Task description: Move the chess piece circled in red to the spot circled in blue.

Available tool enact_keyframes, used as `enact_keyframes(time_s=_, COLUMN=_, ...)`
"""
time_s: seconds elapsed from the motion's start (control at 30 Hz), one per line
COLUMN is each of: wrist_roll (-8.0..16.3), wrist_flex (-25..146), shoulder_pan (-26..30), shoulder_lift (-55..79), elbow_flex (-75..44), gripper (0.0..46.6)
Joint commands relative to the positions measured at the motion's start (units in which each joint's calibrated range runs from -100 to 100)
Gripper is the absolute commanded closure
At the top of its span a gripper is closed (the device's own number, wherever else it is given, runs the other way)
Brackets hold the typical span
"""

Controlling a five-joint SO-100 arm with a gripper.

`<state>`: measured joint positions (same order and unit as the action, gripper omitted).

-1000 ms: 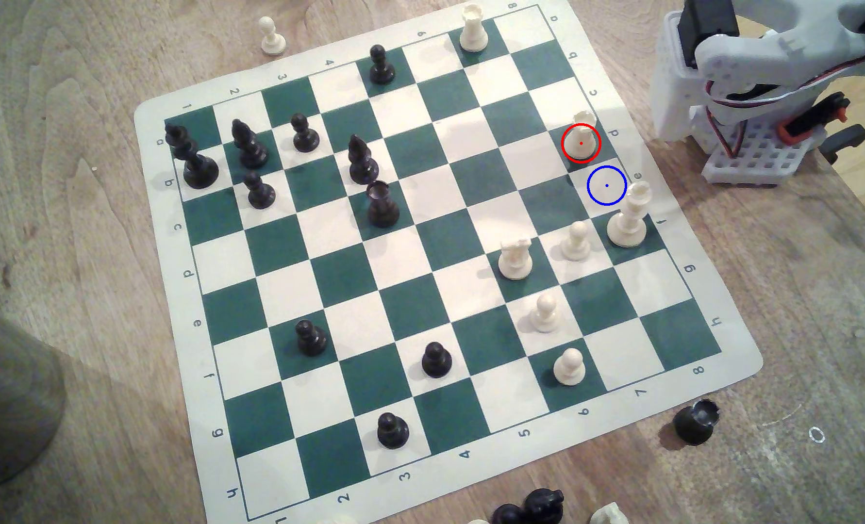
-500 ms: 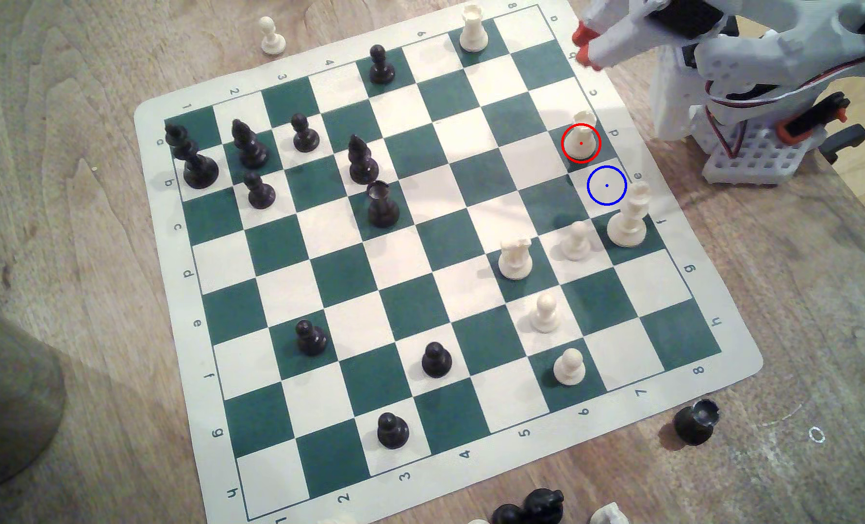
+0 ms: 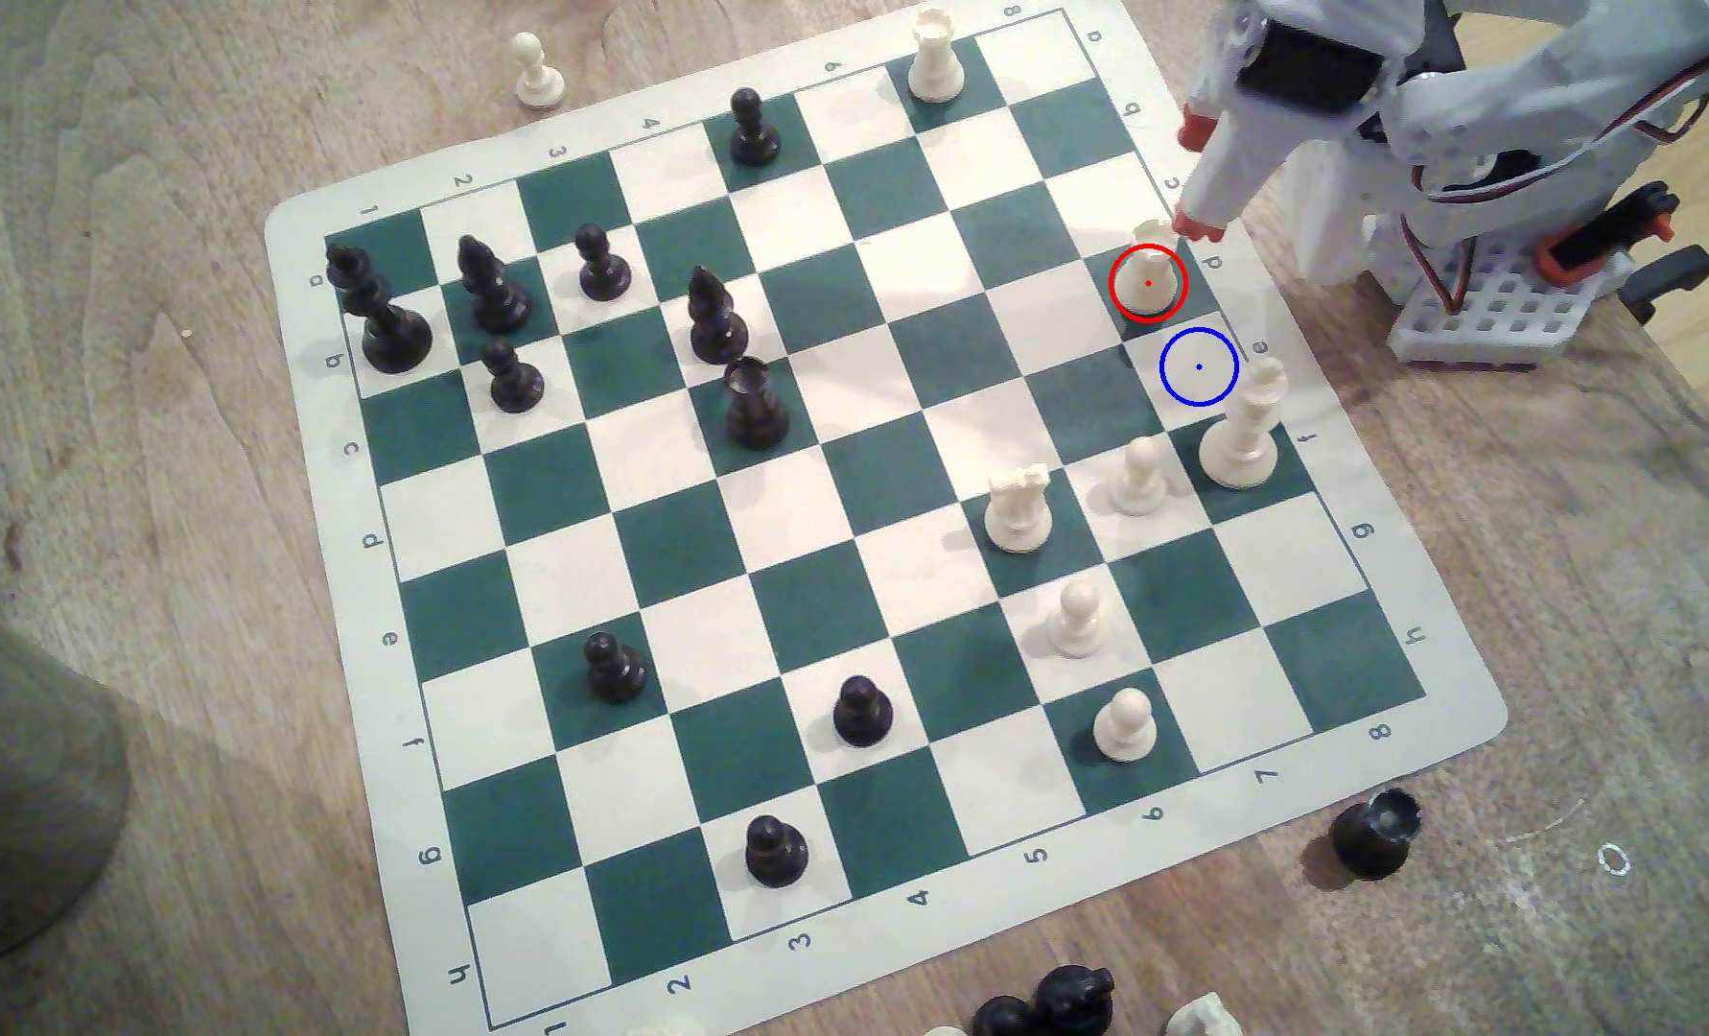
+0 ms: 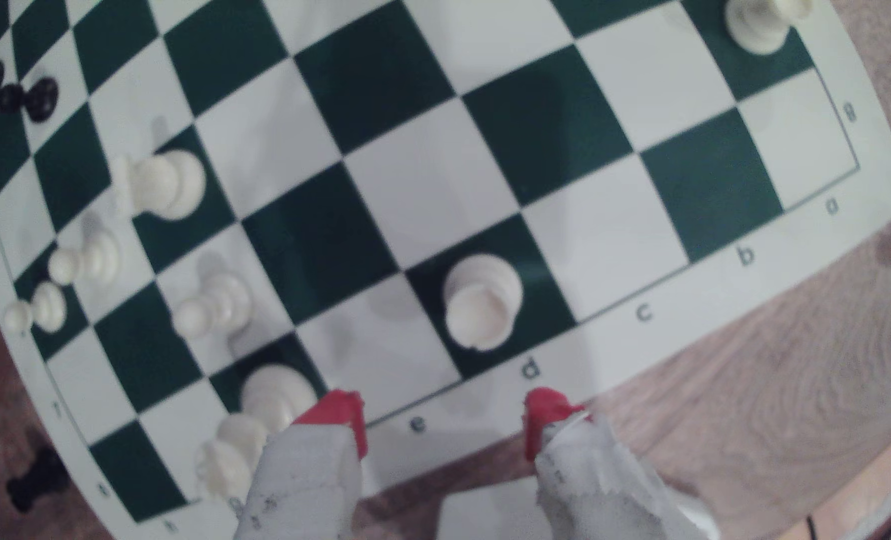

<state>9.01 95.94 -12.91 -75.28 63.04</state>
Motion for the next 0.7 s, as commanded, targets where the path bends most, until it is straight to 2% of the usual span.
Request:
enact_keyframes(time_s=0.0, wrist_roll=0.1, wrist_flex=-1.9, shoulder_pan=0.3, shoulder_lift=5.9, elbow_flex=-1.7, gripper=29.7)
enact_keyframes(time_s=0.67, wrist_roll=-0.3, wrist_flex=-8.3, shoulder_pan=-1.1, shoulder_lift=22.5, elbow_flex=1.2, gripper=27.1)
